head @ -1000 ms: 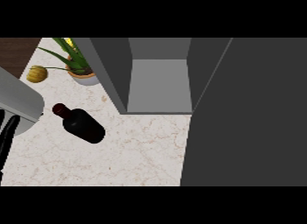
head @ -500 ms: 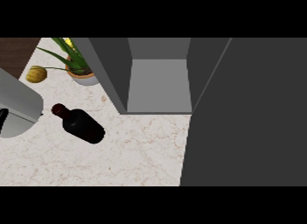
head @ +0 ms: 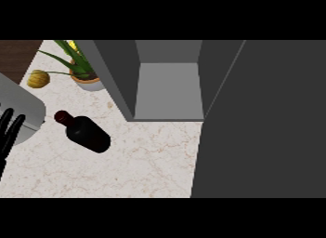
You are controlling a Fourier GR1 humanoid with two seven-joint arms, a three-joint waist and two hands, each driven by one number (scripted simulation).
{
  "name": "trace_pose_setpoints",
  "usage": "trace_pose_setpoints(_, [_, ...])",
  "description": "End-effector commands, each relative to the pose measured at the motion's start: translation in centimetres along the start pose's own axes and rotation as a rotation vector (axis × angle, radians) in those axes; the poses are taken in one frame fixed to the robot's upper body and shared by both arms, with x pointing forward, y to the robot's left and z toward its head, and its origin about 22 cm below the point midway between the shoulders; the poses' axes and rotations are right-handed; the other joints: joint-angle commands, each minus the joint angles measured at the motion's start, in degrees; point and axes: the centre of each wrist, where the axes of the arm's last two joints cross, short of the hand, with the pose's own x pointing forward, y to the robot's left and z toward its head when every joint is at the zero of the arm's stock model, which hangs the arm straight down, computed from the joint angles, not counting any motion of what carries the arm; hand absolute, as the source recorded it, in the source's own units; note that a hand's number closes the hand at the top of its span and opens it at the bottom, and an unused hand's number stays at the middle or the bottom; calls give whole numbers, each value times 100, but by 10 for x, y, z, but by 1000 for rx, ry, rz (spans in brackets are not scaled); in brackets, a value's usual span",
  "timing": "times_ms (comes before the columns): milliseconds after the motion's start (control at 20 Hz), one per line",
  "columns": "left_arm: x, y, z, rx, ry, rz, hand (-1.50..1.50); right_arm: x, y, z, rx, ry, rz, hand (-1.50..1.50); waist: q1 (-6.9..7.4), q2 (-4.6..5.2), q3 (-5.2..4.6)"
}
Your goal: Pick up the wine, place it into the cabinet and close the cabinet
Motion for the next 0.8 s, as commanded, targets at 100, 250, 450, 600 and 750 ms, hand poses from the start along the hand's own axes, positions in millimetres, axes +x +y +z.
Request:
trace_pose_setpoints(100, [-35, 0, -11, -6, 22, -1, -150, 24, 1, 22, 25, -36, -38, -150, -7, 1, 1])
trace_pose_setpoints(250, [-56, 15, 5, 43, 9, -11, -150, 25, -3, 25, 19, -40, -25, -150, -6, -2, 1])
trace_pose_setpoints(450, [-55, 10, -19, 64, 2, -27, -150, 24, 5, 20, 13, -51, -26, -150, -4, -1, 2])
trace_pose_setpoints(600, [-79, 20, -8, 62, 8, -31, -150, 26, -3, 31, 29, -62, -15, -150, -24, -2, 4])
trace_pose_setpoints(750, [-91, 37, -29, 64, 19, -18, -150, 31, 6, 14, 4, -53, -35, -150, -21, 4, -2])
